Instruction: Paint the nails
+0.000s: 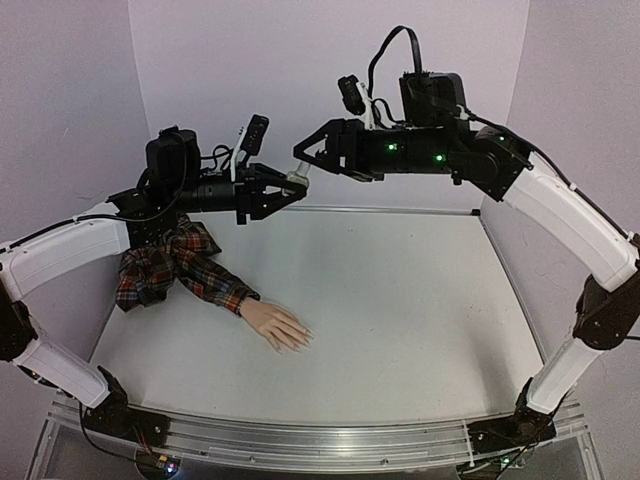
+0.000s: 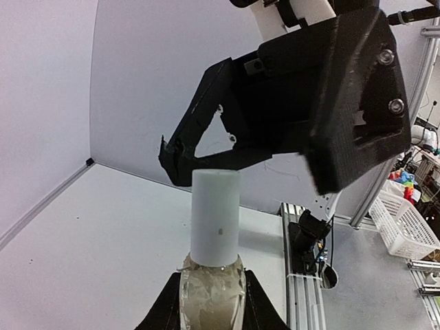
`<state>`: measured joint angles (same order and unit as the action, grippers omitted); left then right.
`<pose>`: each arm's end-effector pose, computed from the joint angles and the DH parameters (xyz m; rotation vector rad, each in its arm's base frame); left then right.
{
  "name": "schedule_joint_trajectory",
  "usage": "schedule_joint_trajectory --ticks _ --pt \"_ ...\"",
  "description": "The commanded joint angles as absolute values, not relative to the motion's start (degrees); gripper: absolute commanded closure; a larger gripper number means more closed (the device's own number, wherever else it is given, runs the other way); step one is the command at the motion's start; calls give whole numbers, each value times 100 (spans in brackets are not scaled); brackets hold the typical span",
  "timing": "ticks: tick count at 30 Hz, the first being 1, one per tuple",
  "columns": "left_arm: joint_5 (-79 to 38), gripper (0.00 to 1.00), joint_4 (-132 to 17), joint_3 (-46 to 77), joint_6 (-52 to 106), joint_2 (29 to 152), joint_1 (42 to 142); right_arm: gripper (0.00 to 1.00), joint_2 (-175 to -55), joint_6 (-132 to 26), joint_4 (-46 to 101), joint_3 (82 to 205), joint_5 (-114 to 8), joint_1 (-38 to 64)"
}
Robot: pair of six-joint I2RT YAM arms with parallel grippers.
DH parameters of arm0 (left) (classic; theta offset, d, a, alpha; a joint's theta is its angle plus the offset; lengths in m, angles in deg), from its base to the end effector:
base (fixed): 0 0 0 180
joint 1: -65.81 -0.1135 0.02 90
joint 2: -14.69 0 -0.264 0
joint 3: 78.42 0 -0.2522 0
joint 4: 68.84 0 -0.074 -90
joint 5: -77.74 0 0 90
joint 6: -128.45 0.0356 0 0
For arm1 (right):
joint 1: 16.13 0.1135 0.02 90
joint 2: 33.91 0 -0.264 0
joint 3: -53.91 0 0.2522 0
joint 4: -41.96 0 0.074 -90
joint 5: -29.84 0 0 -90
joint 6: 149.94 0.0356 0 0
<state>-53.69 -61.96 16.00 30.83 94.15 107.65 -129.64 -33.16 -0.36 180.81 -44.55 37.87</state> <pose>0.2250 -0.2331 0.3986 1.0519 1.3672 -1.2223 0.2088 0.3037 0.4858 -0.6641 1.8208 1.2271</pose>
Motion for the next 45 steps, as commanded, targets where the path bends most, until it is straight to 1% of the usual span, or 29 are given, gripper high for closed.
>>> schedule_joint_trajectory --ticks 1,7,11,13,15,16,18,22,25,26,29,30,32,34,37,39,42,45 --pt "-5121 100 -6586 1356 3201 9396 10749 47 -13236 -2947 -46 18502 -4658 3827" --pt "-5075 100 -6725 1381 3144 9448 10747 68 -13373 -2950 -179 18660 -4712 3841" --pt "-5086 100 -6761 1384 3099 9452 10749 78 -13345 -2991 -218 18587 -4778 3842" --pt "-5200 100 -6786 1393 3032 9443 10748 87 -13331 -3109 -207 18585 -4693 3845" --pt "-5446 100 -6831 1403 2878 9438 10749 98 -13323 -3416 -210 18597 -4442 3841" --pt "-5714 100 -6901 1419 2770 9425 10748 100 -13311 -3621 -208 18608 -4282 3841" --pt "-6190 100 -7117 1504 2459 9378 10747 100 -13289 -4164 -190 18598 -3666 3815" --pt "-7622 100 -7825 1569 1484 9372 10747 100 -13213 -5589 -177 18555 -1648 3792" --pt "-8386 100 -8486 1635 682 9399 10751 100 -13172 -6432 -184 18475 -346 3786" --pt "-8499 100 -8656 1660 427 9397 10746 100 -13184 -6566 -186 18484 -13 3789" --pt "-8653 100 -8720 1633 307 9396 10747 100 -13360 -6618 -186 18762 267 3789" --pt "-8632 100 -8557 1595 382 9400 10747 98 -13422 -6572 -186 18875 250 3787" --pt "-8526 100 -8213 1505 692 9391 10746 89 -13444 -6476 -181 18930 -22 3789" --pt "-8235 100 -7708 1427 1107 9352 10748 75 -13374 -6290 -177 18884 -647 3787" --pt "-7494 100 -6763 1331 2013 9218 10747 48 -13108 -5654 -135 18639 -2173 3790" --pt "-6882 100 -6532 1399 2300 9106 10749 36 -12917 -5201 -89 18397 -3033 3788" --pt "-6202 100 -6222 1390 2748 9034 10747 24 -12822 -4358 -88 18217 -4057 3792" --pt "-5714 100 -6139 1382 2972 9024 10747 22 -12813 -3631 -79 18121 -4541 3791"
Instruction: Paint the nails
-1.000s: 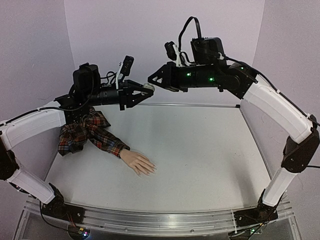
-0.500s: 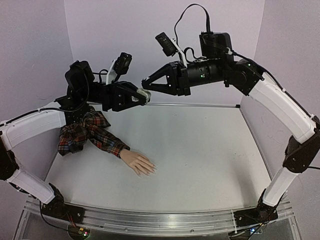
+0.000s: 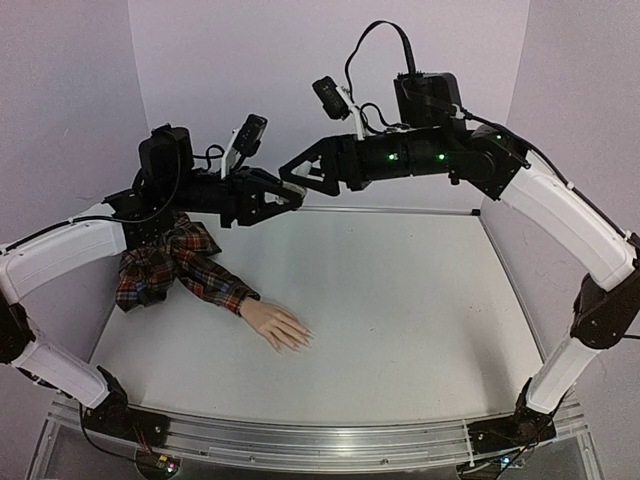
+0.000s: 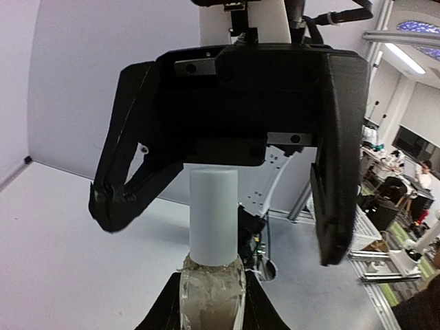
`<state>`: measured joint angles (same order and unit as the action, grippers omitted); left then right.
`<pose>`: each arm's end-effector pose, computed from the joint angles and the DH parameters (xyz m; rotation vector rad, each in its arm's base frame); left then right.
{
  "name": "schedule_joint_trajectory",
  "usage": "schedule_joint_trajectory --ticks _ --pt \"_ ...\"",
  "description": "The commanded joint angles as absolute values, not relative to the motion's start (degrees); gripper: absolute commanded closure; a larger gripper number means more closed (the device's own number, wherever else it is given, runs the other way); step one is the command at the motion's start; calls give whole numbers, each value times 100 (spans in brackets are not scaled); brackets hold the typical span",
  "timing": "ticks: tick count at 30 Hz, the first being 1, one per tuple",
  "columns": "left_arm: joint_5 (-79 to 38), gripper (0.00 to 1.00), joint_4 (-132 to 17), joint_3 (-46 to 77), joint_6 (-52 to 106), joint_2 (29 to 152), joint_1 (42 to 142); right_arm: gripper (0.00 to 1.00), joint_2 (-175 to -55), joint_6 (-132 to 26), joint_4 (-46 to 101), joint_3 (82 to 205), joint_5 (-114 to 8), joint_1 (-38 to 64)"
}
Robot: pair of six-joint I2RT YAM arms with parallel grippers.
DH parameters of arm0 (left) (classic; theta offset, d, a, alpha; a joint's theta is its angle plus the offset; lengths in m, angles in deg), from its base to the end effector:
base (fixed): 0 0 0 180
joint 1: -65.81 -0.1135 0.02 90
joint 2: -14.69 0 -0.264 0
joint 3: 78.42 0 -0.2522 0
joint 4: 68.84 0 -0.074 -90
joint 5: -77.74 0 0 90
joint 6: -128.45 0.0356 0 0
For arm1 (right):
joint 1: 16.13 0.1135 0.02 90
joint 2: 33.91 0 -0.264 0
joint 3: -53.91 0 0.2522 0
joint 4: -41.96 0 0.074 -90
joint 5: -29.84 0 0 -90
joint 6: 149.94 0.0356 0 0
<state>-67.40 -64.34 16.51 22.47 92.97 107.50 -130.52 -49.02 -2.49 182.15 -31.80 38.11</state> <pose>0.2129 -0.2287 0.4056 1.1659 1.3236 -1.4868 0.2012 0.3084 0.4846 -1.0636 1.6341 1.2283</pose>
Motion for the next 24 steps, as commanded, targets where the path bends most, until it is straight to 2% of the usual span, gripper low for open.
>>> schedule_joint_trajectory --ticks 1,4,7,11,22,24 --pt "-5576 100 -6157 1399 3014 9024 10749 22 -12843 -3404 -80 18126 -4598 3799" --pt "-5228 100 -6264 1449 3075 9052 10746 24 -12957 -3126 -84 18231 -4796 3880" --pt "-5046 100 -6365 1449 3106 9116 10748 31 -13132 -3031 -104 18393 -4845 3932" --pt "-4875 100 -6504 1465 3116 9151 10747 50 -13204 -2941 -107 18415 -4979 3958" --pt "-4943 100 -6519 1408 3094 9247 10749 57 -13438 -3065 -213 18684 -5293 3992" --pt "-4953 100 -6505 1416 3089 9247 10747 63 -13480 -3090 -255 18738 -5326 3989"
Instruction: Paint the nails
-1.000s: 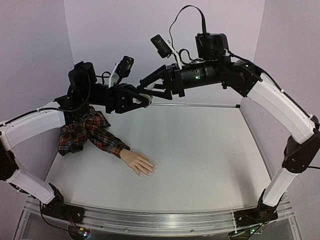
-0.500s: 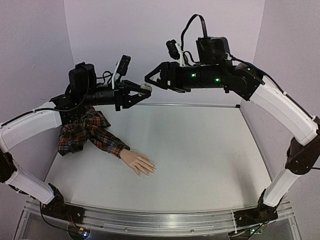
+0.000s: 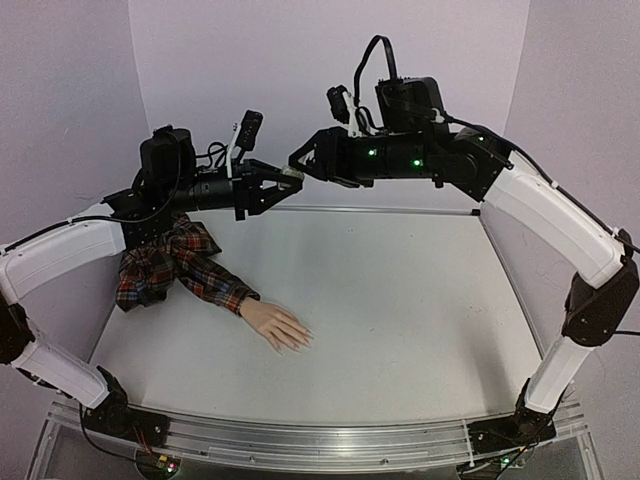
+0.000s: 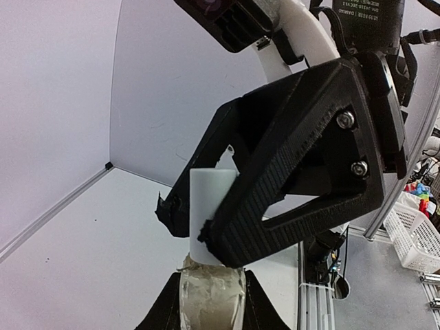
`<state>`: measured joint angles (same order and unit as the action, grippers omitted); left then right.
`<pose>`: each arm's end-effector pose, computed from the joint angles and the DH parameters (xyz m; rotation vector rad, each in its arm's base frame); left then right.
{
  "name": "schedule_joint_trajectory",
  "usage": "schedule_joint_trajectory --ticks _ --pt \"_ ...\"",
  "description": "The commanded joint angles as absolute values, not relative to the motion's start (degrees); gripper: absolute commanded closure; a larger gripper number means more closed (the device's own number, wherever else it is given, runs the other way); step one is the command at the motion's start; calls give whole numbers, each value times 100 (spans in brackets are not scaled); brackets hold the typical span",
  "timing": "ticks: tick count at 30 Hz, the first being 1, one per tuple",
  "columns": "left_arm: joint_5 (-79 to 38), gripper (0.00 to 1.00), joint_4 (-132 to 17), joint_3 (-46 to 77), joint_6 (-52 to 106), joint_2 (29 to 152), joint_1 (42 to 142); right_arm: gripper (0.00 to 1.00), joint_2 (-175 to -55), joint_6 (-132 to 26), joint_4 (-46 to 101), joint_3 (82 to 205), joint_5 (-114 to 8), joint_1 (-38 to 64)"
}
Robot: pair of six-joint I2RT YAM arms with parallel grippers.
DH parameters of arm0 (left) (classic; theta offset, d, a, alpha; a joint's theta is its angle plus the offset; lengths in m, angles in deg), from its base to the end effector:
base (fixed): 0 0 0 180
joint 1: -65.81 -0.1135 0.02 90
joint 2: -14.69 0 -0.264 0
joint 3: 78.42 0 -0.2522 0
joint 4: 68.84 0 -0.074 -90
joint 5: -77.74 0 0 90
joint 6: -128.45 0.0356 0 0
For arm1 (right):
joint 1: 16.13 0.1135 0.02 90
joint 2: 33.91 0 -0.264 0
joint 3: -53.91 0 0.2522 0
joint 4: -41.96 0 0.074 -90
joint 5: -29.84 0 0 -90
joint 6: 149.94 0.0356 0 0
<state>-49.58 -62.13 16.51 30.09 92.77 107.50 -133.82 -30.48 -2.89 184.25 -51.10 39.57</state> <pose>0.2232 -0.2277 0.4030 0.9833 1.3832 -1.1749 0.2144 0.3242 0.4741 -0.5696 1.9064 1.1578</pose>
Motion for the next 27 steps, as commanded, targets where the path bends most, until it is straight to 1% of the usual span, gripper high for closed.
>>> schedule_joint_trajectory --ticks 1,5,8,10,12,15,17,19,21,23,27 --pt "-4956 100 -6502 1420 3089 9247 10747 65 -13493 -3098 -266 18756 -5328 3987" --pt "-4996 100 -6513 1433 3054 9239 10748 77 -13522 -3155 -307 18781 -5238 3986" --pt "-5188 100 -6538 1412 2977 9253 10747 93 -13520 -3359 -309 18795 -4996 3988" --pt "-5534 100 -6626 1421 2831 9243 10755 100 -13441 -3692 -309 18759 -4599 3971" --pt "-6180 100 -6814 1466 2579 9194 10747 100 -13320 -4304 -296 18637 -3693 3903" --pt "-7482 100 -7440 1478 1818 9199 10748 100 -13140 -5276 -313 18474 -1826 3844" --pt "-8236 100 -8328 1514 879 9312 10752 100 -13104 -5724 -312 18441 -765 3839" --pt "-8663 100 -9254 1612 -32 9424 10755 100 -13131 -6075 -323 18514 -90 3842" --pt "-8801 100 -9466 1624 -331 9493 10753 100 -13206 -6318 -325 18638 248 3837" --pt "-8833 100 -9031 1493 -104 9542 10753 100 -13281 -6507 -332 18755 436 3830" --pt "-8854 100 -8595 1322 96 9607 10754 100 -13354 -6749 -340 18851 342 3821"
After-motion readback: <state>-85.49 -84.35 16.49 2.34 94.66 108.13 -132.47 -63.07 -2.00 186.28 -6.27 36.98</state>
